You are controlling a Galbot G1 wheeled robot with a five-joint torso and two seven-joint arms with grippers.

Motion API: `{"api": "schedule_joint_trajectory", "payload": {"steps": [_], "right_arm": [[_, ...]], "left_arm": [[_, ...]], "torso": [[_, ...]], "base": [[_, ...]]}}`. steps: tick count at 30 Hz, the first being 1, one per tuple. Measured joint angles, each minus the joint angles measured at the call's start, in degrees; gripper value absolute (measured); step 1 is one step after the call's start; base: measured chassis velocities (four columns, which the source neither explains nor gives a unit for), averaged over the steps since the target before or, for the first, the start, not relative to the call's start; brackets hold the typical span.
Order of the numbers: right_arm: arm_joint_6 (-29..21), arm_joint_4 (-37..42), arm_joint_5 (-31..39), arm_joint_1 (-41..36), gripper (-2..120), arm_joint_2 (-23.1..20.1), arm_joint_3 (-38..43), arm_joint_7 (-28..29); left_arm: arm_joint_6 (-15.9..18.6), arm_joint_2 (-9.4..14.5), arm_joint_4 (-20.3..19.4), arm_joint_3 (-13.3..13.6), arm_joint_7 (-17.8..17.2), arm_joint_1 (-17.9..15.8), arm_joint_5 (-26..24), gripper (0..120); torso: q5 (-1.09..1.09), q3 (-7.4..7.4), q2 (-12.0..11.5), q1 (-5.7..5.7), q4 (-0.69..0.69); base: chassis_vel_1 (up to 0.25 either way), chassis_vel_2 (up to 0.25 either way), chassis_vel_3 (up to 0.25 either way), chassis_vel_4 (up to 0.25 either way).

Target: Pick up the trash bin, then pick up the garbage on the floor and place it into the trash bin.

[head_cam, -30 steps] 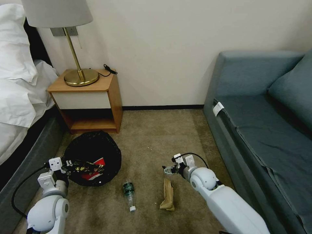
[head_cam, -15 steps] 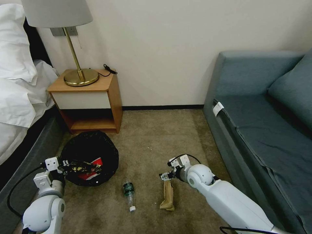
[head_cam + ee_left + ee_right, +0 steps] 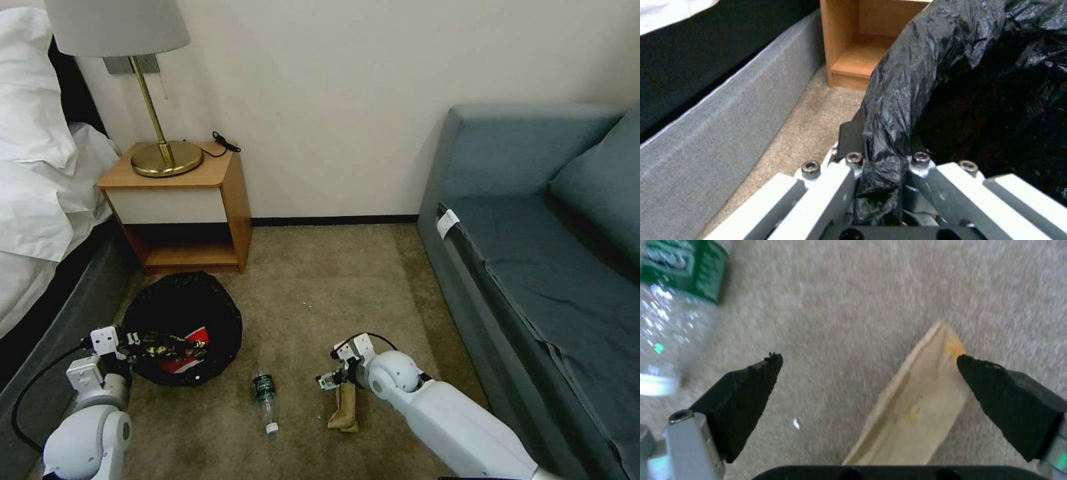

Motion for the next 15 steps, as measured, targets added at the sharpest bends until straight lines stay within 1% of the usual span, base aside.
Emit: {"api": "schedule_joint_trajectory", "payload": {"steps": [11, 15], "right_arm": [[0.1, -2.1, -2.6, -1.0, 100, 1.3, 0.2, -0.3], [0.1, -2.1, -3.4, -1.2, 100, 2.1, 1.4, -0.4]], "left_arm": [[-0.1, -0.2, -0.3, 0.1, 0.0, 0.3, 0.1, 3], [-0.1, -0.2, -0.3, 0.1, 0.0, 0.4, 0.1, 3]], "torso": [[0.00, 0.00, 0.0, 0.00, 0.00], [0.00, 0.00, 0.0, 0.00, 0.00]], "base": [[0.000, 0.000, 0.000, 0.000], [0.000, 0.000, 0.000, 0.000]]}}
